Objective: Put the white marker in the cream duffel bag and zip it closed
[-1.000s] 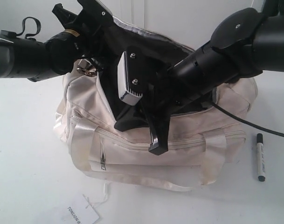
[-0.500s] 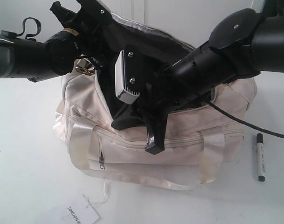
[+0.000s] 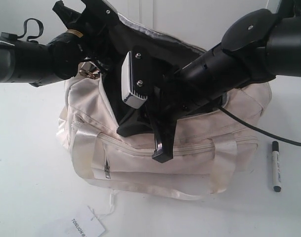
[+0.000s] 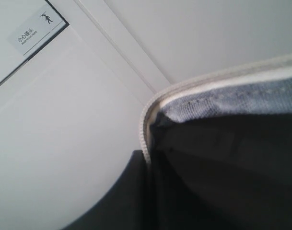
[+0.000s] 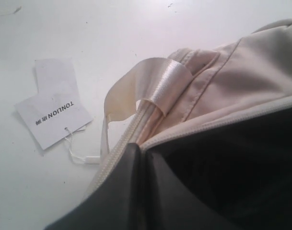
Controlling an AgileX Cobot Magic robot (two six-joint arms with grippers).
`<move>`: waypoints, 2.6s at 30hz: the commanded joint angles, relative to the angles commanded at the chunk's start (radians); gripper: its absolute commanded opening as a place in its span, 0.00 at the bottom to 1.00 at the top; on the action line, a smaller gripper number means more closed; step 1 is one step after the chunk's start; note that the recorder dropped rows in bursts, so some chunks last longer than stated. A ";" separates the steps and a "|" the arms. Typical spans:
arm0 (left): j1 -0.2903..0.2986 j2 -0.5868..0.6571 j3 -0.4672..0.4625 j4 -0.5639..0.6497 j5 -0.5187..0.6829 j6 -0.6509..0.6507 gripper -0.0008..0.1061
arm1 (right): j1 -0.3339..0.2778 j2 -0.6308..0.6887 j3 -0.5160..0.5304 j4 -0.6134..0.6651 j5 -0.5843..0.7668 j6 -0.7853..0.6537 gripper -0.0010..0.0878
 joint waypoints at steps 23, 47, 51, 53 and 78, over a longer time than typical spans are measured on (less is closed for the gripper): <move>0.000 0.000 0.000 0.000 0.000 0.000 0.01 | 0.000 0.000 0.000 0.000 -0.051 0.047 0.38; 0.000 0.000 0.000 0.000 0.000 0.000 0.01 | 0.000 -0.002 0.000 -0.011 -0.224 0.215 0.60; 0.000 0.000 0.000 0.000 0.000 0.000 0.01 | -0.002 -0.017 0.000 -0.018 -0.267 0.316 0.60; 0.000 0.000 0.000 0.000 0.000 0.000 0.01 | -0.002 -0.033 0.000 -0.018 -0.265 0.316 0.60; 0.000 0.000 0.000 0.000 0.000 0.000 0.01 | -0.004 -0.152 0.000 -0.083 -0.273 0.680 0.01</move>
